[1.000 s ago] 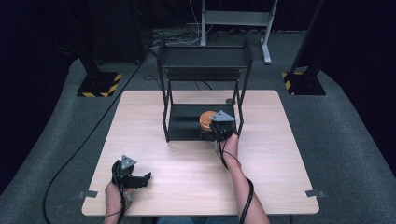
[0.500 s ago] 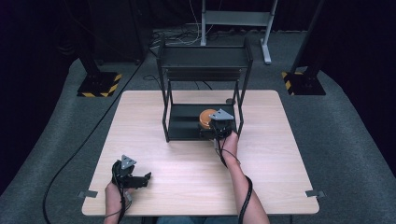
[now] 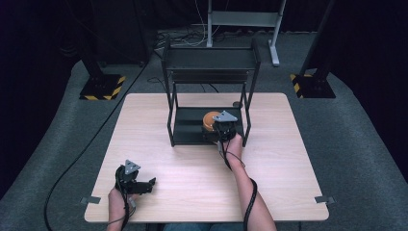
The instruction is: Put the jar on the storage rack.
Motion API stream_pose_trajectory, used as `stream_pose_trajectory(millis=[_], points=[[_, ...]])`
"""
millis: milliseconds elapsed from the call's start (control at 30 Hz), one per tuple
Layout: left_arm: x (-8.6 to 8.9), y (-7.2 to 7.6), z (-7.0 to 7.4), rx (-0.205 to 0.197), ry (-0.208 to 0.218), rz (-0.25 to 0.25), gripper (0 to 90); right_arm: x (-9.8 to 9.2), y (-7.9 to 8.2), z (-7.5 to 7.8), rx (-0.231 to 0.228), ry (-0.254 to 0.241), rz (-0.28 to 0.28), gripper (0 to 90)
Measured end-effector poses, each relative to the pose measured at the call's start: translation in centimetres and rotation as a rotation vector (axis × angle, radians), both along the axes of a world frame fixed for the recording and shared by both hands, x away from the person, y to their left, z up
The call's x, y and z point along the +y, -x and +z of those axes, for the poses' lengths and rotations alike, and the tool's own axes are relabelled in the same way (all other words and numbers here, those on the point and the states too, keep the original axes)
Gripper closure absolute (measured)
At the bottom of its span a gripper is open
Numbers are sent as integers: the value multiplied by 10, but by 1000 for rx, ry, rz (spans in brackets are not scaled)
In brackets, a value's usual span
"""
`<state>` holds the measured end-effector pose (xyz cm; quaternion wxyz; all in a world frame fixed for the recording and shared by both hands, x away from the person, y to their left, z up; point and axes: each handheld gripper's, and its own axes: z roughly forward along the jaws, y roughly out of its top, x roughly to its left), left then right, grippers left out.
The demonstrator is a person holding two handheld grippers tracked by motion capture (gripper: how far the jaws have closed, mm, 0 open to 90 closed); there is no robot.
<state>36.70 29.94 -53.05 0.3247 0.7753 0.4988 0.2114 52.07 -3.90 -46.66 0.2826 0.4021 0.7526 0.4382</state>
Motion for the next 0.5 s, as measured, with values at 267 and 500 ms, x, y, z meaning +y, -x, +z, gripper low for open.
stream_pose_trajectory(millis=[267,500], points=[[0,0,0,0,0,-1,24,-1,-7,-4,13,-13,-1,90],[0,0,0,0,0,-1,24,-1,-10,-8,20,-18,-6,90]])
